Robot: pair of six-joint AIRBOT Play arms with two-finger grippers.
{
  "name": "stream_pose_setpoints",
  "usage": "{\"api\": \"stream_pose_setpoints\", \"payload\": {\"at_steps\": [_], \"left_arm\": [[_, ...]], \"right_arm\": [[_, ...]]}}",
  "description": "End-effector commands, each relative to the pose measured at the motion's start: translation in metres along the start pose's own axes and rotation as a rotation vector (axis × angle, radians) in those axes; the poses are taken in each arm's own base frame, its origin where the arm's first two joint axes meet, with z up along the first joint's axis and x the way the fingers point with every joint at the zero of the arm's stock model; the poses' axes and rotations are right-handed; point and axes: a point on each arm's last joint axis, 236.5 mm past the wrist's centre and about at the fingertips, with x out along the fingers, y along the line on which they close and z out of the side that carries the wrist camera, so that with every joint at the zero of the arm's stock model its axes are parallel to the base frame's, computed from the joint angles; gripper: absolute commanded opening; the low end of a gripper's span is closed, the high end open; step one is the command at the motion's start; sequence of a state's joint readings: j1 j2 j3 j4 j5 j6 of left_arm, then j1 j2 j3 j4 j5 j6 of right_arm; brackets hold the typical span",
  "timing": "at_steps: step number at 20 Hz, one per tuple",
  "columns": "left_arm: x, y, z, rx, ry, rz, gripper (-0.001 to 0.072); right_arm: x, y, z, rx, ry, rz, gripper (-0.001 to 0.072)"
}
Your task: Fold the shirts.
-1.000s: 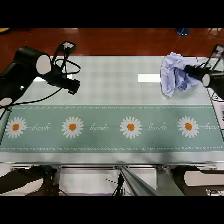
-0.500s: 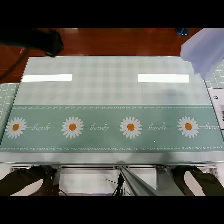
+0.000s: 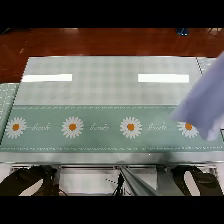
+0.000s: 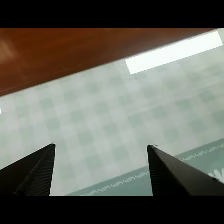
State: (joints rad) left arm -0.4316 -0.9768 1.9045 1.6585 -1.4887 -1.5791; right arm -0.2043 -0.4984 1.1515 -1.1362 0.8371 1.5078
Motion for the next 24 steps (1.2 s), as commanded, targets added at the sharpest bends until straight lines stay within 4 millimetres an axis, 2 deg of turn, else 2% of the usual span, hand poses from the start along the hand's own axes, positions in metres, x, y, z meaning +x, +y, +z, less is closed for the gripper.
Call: {"api": "stream_pose_setpoints", "payload": {"at_steps": [1, 4, 6, 8, 12, 13, 15, 17, 18, 20, 21, 22, 24], "left_arm": [[0.013, -0.012, -0.029, -0.014, 0.108, -0.044, 0.0706], [0.042, -0.026, -0.063, -0.013, 0.227, -0.091, 0.0706], [0.058, -0.034, -0.088, -0.018, 0.309, -0.116, 0.0706], [0.072, -0.036, -0.111, -0.037, 0.380, -0.116, 0.0706], [0.088, -0.038, -0.147, -0.034, 0.484, -0.112, 0.0706], [0.092, -0.038, -0.156, -0.033, 0.510, -0.111, 0.0705], [0.099, -0.038, -0.177, -0.031, 0.566, -0.108, 0.0706], [0.108, -0.039, -0.196, -0.031, 0.611, -0.107, 0.0706], [0.114, -0.040, -0.204, -0.032, 0.621, -0.107, 0.0706], [0.127, -0.044, -0.216, -0.039, 0.624, -0.117, 0.0706], [0.133, -0.049, -0.222, -0.050, 0.623, -0.135, 0.0706], [0.139, -0.055, -0.228, -0.064, 0.622, -0.155, 0.0706], [0.147, -0.068, -0.240, -0.097, 0.630, -0.198, 0.0706]], "right_arm": [[0.003, 0.062, -0.058, 0.038, 0.258, 0.295, 0.0016], [0.022, 0.078, -0.075, 0.081, 0.338, 0.372, 0.0016], [0.033, 0.108, -0.099, 0.047, 0.413, 0.458, 0.0016], [0.046, 0.144, -0.139, -0.026, 0.514, 0.527, 0.0016], [0.063, 0.214, -0.239, -0.223, 0.689, 0.616, 0.0017], [0.065, 0.223, -0.264, -0.273, 0.731, 0.624, 0.0017], [0.074, 0.224, -0.310, -0.369, 0.816, 0.603, 0.0017], [0.084, 0.217, -0.333, -0.376, 0.871, 0.564, 0.0021], [0.088, 0.213, -0.336, -0.375, 0.878, 0.554, 0.0116], [0.093, 0.203, -0.327, -0.379, 0.860, 0.531, 0.0506], [0.094, 0.195, -0.315, -0.380, 0.838, 0.515, 0.0540], [0.097, 0.182, -0.296, -0.394, 0.799, 0.484, 0.0540], [0.103, 0.141, -0.253, -0.480, 0.701, 0.376, 0.0539]]}}
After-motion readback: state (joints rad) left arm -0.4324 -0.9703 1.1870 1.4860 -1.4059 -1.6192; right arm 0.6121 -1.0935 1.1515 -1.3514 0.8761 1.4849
